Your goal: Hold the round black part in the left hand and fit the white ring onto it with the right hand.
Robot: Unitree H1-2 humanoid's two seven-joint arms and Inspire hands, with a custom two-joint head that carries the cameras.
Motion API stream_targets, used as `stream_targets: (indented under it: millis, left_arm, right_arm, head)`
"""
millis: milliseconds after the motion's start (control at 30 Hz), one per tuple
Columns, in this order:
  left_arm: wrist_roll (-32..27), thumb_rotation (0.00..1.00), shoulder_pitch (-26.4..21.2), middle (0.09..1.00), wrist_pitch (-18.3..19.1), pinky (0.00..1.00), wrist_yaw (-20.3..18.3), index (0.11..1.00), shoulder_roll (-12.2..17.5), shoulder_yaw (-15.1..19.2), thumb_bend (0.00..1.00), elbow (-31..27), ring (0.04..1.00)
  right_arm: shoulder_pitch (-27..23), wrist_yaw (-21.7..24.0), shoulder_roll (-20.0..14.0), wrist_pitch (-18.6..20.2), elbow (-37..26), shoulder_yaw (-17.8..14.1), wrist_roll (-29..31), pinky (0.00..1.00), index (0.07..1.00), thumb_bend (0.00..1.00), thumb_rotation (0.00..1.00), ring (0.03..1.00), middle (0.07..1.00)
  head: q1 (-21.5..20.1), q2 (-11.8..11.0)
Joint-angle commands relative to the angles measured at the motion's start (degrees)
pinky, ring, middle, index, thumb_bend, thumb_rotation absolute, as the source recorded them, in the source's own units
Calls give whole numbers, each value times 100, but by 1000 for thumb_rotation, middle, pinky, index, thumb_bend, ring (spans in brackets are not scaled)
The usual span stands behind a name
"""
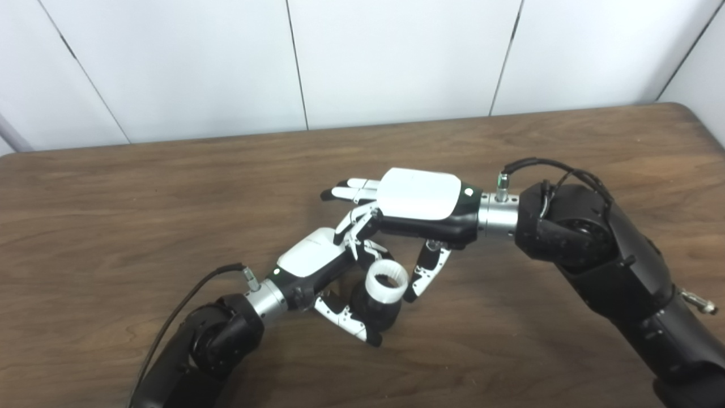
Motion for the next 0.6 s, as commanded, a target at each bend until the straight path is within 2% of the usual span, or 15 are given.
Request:
stream_targets:
  millis: [0,233,367,567]
  left_arm:
    - [-73,63,-102,772,-26,1000,50,481,17,61,524,-201,974]
    - [-50,63,-102,773,43,1000,-10,481,12,48,524,-252,980]
    - [-72,63,-97,773,-41,1000,39,480,11,55,524,-216,999]
    - [-34,63,-103,775,26,1000,0,481,19,49,524,-242,1000]
  right_arm:
    - [-235,-214,19,-169,-66,-66,10,1000,481,525,139,1000,766]
    - [-252,-214,19,-205,-37,-40,-69,1000,482,525,139,1000,791]
    - [-232,-185,13,-169,-91,-44,-172,1000,482,525,141,1000,830]
    - [-206,-80,5,-99,-133,8,-150,1000,482,525,142,1000,893]
  head:
    - [-5,4]
    - [46,-1]
    - [55,-1]
    - [57,6]
